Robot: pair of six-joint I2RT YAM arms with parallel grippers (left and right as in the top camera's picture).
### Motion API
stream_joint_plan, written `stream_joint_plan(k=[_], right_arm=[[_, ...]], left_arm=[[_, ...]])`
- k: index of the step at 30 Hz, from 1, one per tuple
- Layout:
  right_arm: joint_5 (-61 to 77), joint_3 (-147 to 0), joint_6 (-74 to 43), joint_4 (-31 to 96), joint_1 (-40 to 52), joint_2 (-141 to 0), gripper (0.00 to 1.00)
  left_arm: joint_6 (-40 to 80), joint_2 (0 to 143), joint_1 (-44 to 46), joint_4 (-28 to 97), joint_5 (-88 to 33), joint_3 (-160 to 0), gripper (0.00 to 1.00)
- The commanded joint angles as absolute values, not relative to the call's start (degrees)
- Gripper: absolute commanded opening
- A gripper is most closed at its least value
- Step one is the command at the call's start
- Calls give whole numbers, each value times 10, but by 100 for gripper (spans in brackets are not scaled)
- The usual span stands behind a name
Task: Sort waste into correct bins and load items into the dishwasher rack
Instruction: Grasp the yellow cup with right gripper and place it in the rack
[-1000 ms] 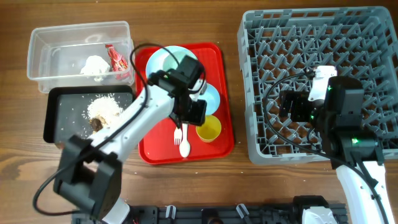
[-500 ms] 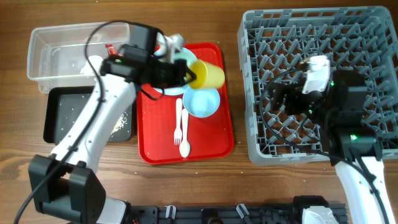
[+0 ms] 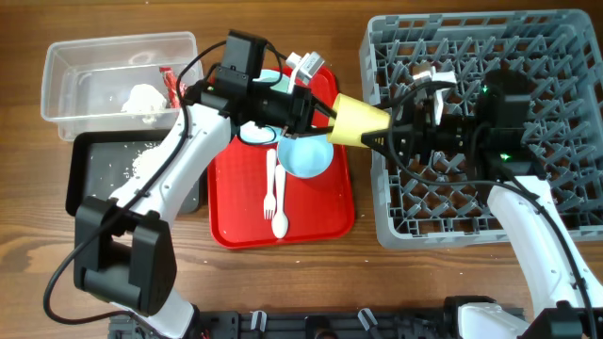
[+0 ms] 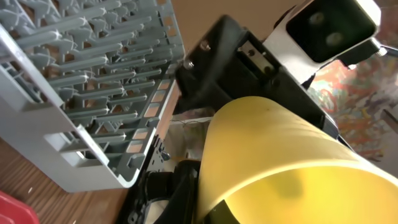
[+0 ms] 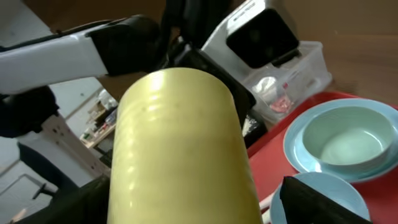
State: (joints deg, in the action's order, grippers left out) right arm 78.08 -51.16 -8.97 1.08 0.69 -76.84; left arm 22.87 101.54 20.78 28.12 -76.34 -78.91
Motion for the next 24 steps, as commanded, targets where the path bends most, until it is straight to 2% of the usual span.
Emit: stream_joint_plan(k=[1, 6, 7, 8, 9, 10, 11, 12, 13, 15, 16, 17, 18, 19, 20, 24], right_arm=[[827, -523, -123, 7, 8, -773, 73], [826, -523, -122, 7, 8, -773, 54], [824, -522, -120, 7, 8, -773, 54], [808, -521, -119, 7, 8, -773, 54], [783, -520, -119, 12, 8, -773, 54], [747, -520, -119, 21, 8, -773, 53], [688, -520, -117, 37, 8, -773, 53], [634, -520, -105, 55, 8, -773, 49], [555, -522, -80, 93, 7, -770, 47], [447, -535, -36, 174, 4, -761, 47], [325, -574, -8, 295, -3, -745, 48], [278, -603, -8, 356, -9, -738, 48], [234, -641, -8, 427, -18, -731, 40], [185, -684, -12, 502, -29, -728, 33], [140, -726, -27, 578, -42, -729, 31], [17, -762, -81, 713, -97, -732, 31]], left_arm=[[230, 1020, 215, 280, -768, -791, 4], [230, 1020, 215, 280, -768, -791, 4], [230, 1020, 215, 278, -768, -791, 10], [230, 1020, 214, 278, -747, -791, 33], [229, 1020, 212, 279, -700, -791, 43], [228, 1020, 208, 287, -618, -791, 57], [228, 1020, 202, 305, -513, -791, 59], [228, 1019, 195, 322, -428, -791, 67], [228, 1017, 184, 347, -343, -791, 68], [227, 1005, 162, 388, -271, -791, 72], [227, 979, 132, 442, -177, -791, 75], [227, 964, 118, 465, -135, -791, 75], [227, 947, 104, 486, -103, -791, 75], [227, 924, 90, 508, -81, -791, 76], [227, 904, 80, 522, -71, -791, 76], [228, 879, 76, 536, -55, -791, 78]])
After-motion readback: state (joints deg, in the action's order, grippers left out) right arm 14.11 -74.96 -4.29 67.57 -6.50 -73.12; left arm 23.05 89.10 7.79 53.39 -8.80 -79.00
